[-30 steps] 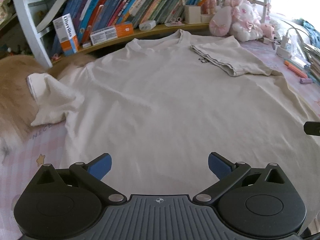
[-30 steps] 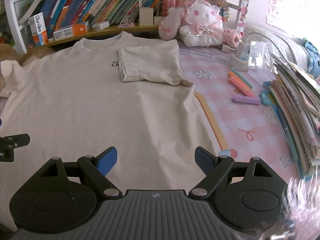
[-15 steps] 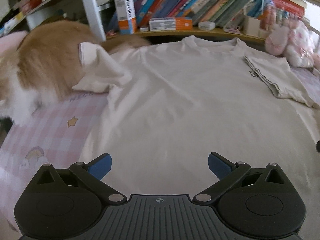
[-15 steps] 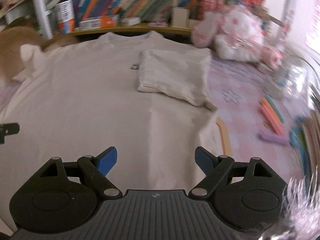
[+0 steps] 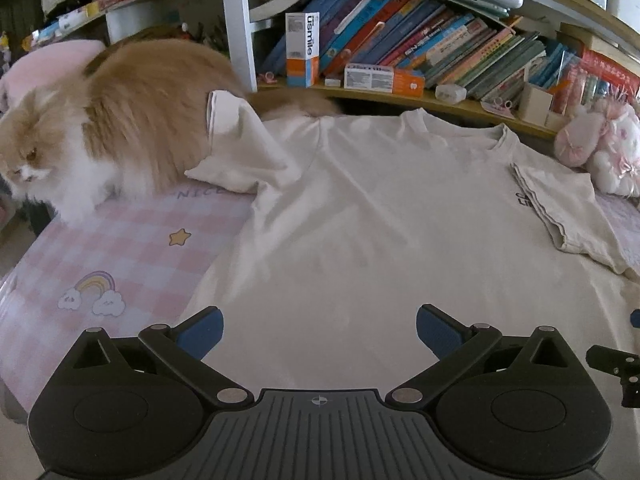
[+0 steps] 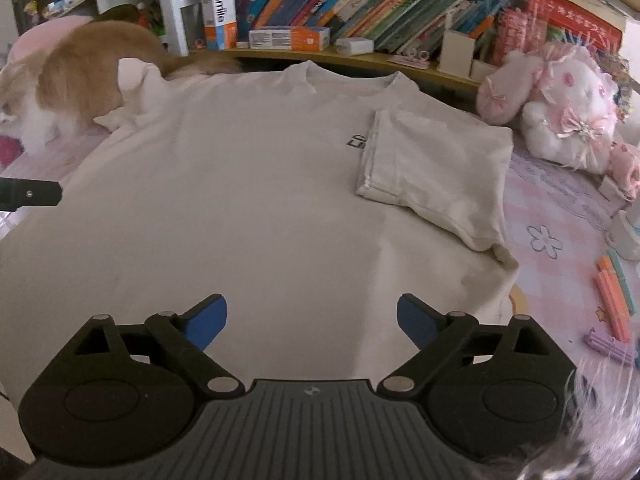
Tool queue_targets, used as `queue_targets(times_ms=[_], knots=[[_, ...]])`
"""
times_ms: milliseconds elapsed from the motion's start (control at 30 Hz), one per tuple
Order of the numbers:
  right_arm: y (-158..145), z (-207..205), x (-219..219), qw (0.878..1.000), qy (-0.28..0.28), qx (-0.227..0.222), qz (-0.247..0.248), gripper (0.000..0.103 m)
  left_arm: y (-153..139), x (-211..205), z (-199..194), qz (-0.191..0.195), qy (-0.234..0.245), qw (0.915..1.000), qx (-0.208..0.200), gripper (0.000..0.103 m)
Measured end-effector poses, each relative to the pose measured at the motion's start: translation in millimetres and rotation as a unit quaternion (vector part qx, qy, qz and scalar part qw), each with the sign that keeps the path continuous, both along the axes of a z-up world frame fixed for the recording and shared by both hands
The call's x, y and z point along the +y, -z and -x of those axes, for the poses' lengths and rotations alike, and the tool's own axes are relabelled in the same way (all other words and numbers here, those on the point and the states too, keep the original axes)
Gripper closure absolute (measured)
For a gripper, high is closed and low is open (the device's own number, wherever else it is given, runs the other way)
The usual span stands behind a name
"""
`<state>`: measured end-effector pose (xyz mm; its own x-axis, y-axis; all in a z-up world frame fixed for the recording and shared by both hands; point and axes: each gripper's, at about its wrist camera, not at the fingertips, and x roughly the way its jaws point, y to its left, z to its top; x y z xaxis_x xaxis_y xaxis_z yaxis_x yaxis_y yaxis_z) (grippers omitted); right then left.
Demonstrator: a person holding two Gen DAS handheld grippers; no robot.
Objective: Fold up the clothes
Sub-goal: 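Move the left gripper to the other sleeve and pinch its edge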
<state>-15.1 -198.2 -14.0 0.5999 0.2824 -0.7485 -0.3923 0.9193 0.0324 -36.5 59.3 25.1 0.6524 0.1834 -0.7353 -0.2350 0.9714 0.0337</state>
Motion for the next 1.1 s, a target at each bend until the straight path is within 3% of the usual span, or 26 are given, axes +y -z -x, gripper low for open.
queue_targets(times_ms=[233, 367, 467, 533, 667, 800, 900, 933, 1100], knots=[[3, 7, 5, 0.998, 0.053, 0.012, 0.015, 0.01, 3, 46, -26, 0.027, -0.01, 0.9992, -0.027, 0.003], [-3, 17, 18, 0.995, 0.092, 0.003, 0.026, 0.01, 6, 79, -45, 0.052, -0.023, 0.9975, -0.041, 0.019], [-3, 24, 29, 0.993, 0.115, 0.01, 0.035, 0.01, 16, 114, -68, 0.108, -0.059, 0.9918, -0.037, 0.042], [-3, 31, 37, 0.991, 0.129, 0.01, 0.045, 0.01, 26, 141, -84, 0.157, -0.094, 0.9821, -0.043, 0.049], [-5, 44, 51, 0.985, 0.163, -0.003, 0.065, 0.01, 45, 190, -111, 0.251, -0.155, 0.9538, -0.055, 0.055], [-7, 53, 55, 0.979, 0.192, -0.005, 0.075, 0.01, 61, 215, -133, 0.288, -0.2, 0.9348, -0.055, 0.056], [-9, 57, 55, 0.974, 0.211, -0.006, 0.079, 0.01, 72, 228, -140, 0.329, -0.238, 0.912, -0.056, 0.057], [-9, 59, 55, 0.973, 0.215, -0.007, 0.08, 0.01, 75, 232, -140, 0.338, -0.247, 0.9059, -0.061, 0.064], [-11, 62, 55, 0.97, 0.227, -0.007, 0.085, 0.01, 80, 239, -144, 0.349, -0.266, 0.8954, -0.074, 0.082]])
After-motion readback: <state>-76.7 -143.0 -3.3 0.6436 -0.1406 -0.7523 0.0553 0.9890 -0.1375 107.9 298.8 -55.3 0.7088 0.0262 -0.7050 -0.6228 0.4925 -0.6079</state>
